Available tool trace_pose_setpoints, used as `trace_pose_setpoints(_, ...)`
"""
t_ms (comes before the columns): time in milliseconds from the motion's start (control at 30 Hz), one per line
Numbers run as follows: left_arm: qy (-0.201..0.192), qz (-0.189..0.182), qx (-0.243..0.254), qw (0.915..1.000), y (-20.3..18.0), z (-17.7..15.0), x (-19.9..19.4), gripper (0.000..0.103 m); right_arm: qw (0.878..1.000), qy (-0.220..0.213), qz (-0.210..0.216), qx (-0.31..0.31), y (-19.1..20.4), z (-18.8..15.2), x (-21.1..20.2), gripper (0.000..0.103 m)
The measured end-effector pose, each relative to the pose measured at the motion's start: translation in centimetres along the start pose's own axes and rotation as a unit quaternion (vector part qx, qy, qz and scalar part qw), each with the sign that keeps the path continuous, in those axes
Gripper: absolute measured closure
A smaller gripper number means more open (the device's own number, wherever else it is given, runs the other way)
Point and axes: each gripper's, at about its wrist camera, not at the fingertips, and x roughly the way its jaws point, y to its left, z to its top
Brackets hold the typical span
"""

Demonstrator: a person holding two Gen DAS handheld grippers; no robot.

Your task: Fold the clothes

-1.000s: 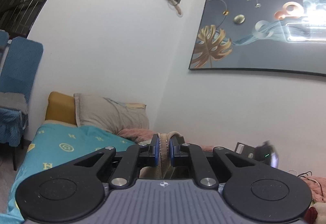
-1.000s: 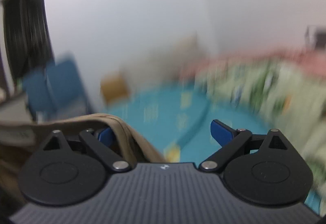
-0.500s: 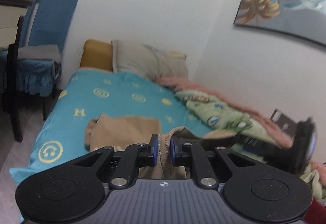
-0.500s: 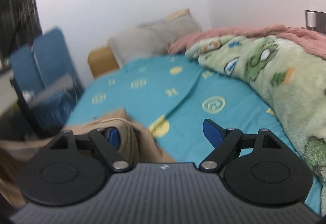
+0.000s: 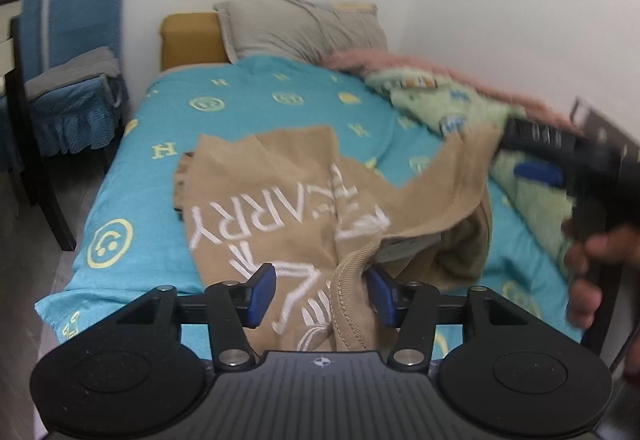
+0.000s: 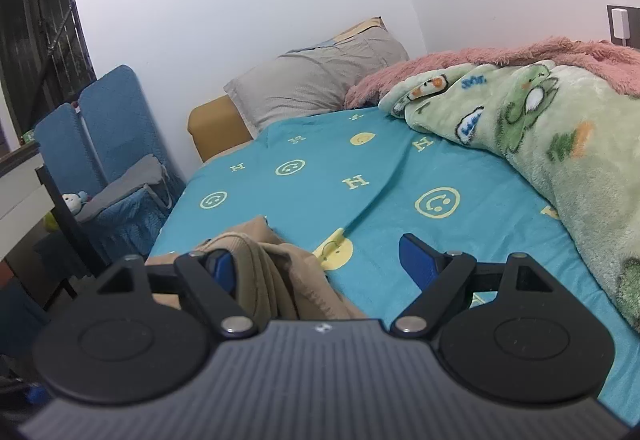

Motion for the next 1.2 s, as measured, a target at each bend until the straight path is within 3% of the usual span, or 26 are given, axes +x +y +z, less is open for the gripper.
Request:
trace_pose_setpoints(167,0.036,0.018,0.063,0.9972,-2.6,-1.3,2.1,0.043,1.000,-0.017,-0.004,-0.001,0.2,0.0,-0.3,0.020)
trace_pose_setpoints(300,0.061,0.061,0.112,0.9900,-3.8,-2.7,3.2,0.039,0.999,-0.050,-0.019,0.011,-0.2,0.1,-1.1,0.020)
trace_pose_setpoints(433,0.077,0.071,0.120,0.9873,-3.9,-3.2,3.6,0.025,0.995,-0.094,-0.032,0.024,-0.7,0.5,-2.3,0.020)
trace_pose_setpoints(633,0.071,0.102,0.124,0.9844,-4.0,-3.2,3.3,0.024,0.990,-0.133,-0.047,0.010,-0.5,0.6,-3.4,0.020)
trace_pose_setpoints(767,0.035,0.181,0.091,0.9787,-2.2,-2.3,2.5,0.023,0.990,-0.112,-0.084,-0.027,-0.3,0.3,-2.1,0.020)
trace_pose_setpoints(867,-0.020,0.236,0.020,0.9714,0.3,-0.9,0.8,0.022,0.990,-0.077,-0.108,-0.053,-0.2,-0.4,-0.5,0.020)
trace_pose_setpoints(967,-0.077,0.240,-0.043,0.9666,2.2,0.2,-1.0,0.022,0.991,-0.037,-0.118,-0.056,-0.4,-1.4,1.0,0.020)
trace_pose_setpoints(1067,-0.135,0.247,-0.069,0.9570,2.4,1.2,-2.8,0.022,0.991,-0.064,-0.111,-0.039,-0.2,-1.6,0.0,0.020)
trace_pose_setpoints(1200,-0.229,0.259,-0.086,0.9345,2.5,2.7,-7.4,0.021,0.988,-0.123,-0.082,-0.051,1.7,0.5,-3.5,0.020)
